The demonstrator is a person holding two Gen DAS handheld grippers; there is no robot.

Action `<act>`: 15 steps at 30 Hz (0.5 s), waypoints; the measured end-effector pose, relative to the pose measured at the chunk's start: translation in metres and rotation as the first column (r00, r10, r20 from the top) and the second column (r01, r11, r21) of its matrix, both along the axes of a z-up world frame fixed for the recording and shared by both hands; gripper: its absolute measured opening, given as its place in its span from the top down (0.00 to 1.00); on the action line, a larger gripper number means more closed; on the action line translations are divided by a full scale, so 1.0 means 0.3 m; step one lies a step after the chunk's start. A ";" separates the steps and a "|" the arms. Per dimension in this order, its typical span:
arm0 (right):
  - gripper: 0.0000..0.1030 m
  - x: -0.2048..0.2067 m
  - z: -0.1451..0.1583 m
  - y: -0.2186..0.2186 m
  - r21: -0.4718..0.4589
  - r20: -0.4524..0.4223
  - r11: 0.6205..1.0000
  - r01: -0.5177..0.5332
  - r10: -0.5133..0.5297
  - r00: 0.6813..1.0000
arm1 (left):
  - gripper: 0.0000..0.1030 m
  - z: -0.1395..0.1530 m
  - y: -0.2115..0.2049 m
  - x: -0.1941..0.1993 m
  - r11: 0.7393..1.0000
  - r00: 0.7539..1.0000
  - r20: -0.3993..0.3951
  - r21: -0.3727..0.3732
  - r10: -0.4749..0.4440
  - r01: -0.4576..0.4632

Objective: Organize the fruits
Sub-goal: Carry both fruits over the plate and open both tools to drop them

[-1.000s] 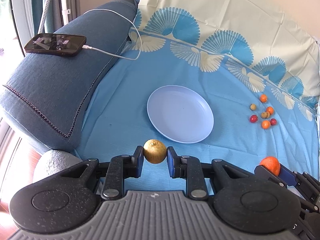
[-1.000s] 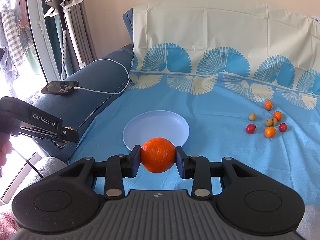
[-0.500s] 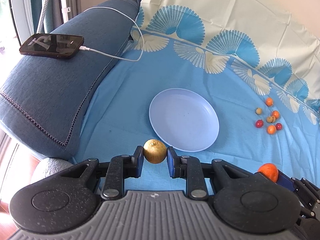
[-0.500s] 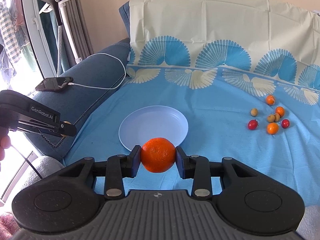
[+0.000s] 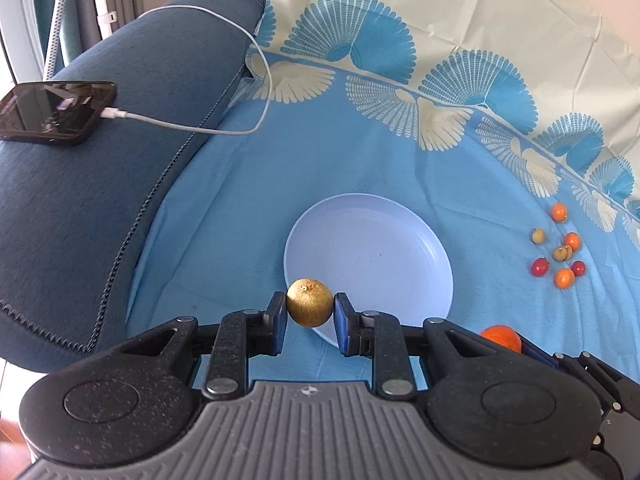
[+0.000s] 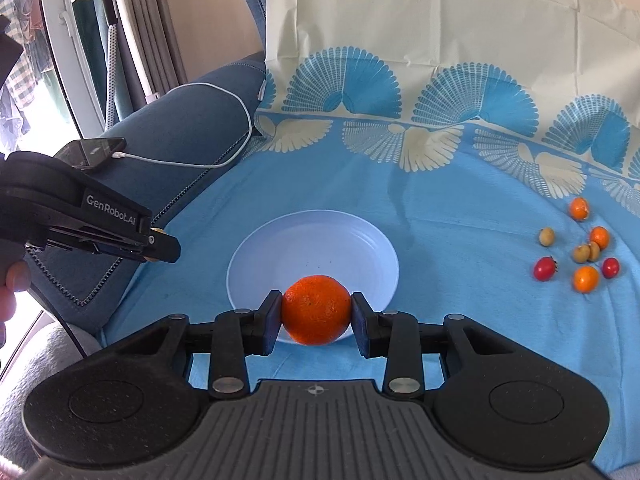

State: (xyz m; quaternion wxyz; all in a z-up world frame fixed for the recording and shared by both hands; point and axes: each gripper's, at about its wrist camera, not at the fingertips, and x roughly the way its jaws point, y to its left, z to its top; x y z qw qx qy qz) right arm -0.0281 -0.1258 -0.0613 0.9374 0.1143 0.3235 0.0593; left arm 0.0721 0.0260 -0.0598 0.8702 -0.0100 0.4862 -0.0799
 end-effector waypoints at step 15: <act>0.63 0.253 -0.174 0.027 -0.058 -0.108 0.997 -0.044 0.038 0.993 | 0.74 -0.223 -0.100 0.218 0.995 0.997 -0.075 0.096 -0.010 0.017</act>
